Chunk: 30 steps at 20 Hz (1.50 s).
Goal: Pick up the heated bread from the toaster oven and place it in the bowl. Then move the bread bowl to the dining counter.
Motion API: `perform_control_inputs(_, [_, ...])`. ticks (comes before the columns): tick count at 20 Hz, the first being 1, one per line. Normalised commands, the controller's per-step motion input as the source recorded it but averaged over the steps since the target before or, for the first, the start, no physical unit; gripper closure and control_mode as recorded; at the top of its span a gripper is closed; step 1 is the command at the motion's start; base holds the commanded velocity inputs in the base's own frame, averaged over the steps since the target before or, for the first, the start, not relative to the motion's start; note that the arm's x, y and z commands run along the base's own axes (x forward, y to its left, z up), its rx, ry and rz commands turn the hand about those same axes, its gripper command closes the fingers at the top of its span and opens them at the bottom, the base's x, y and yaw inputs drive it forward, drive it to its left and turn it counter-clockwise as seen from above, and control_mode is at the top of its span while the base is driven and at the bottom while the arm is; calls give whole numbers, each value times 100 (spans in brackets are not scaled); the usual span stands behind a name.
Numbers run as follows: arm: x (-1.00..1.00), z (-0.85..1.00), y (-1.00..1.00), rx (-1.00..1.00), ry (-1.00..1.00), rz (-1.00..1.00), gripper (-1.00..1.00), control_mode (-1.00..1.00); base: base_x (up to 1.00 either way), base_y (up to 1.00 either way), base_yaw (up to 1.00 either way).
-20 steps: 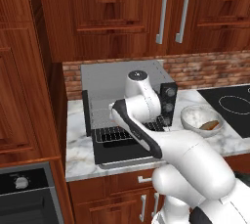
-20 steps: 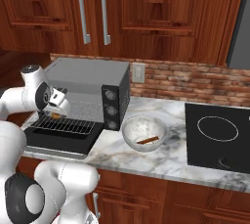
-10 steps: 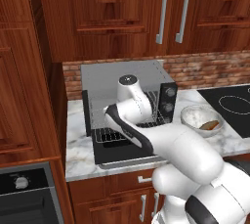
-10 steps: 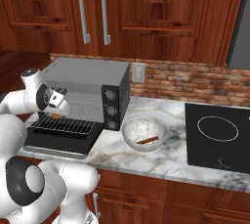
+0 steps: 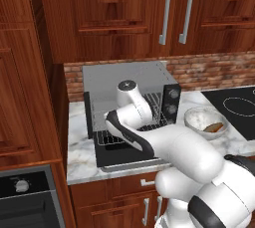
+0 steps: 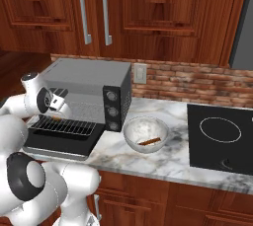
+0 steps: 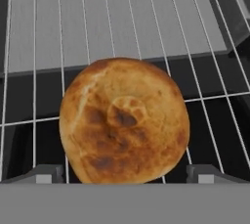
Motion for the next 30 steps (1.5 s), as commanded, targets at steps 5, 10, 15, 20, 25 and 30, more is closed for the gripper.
perform_control_inputs(5, [4,-6,0,-1,0,0,-100,-100,0,0,0])
perform_control_inputs(10, [4,0,0,0,-3,0,-100,-100,0,0,0])
perform_control_inputs(15, [2,0,0,0,-6,0,-100,-100,0,0,0])
perform_control_inputs(20, [0,-2,0,0,-10,-1,-100,-100,0,0,0])
perform_control_inputs(25, [3,-5,0,0,-7,0,-100,-100,0,0,0])
perform_control_inputs(30, [9,-6,0,0,-1,0,-100,-100,0,0,0])
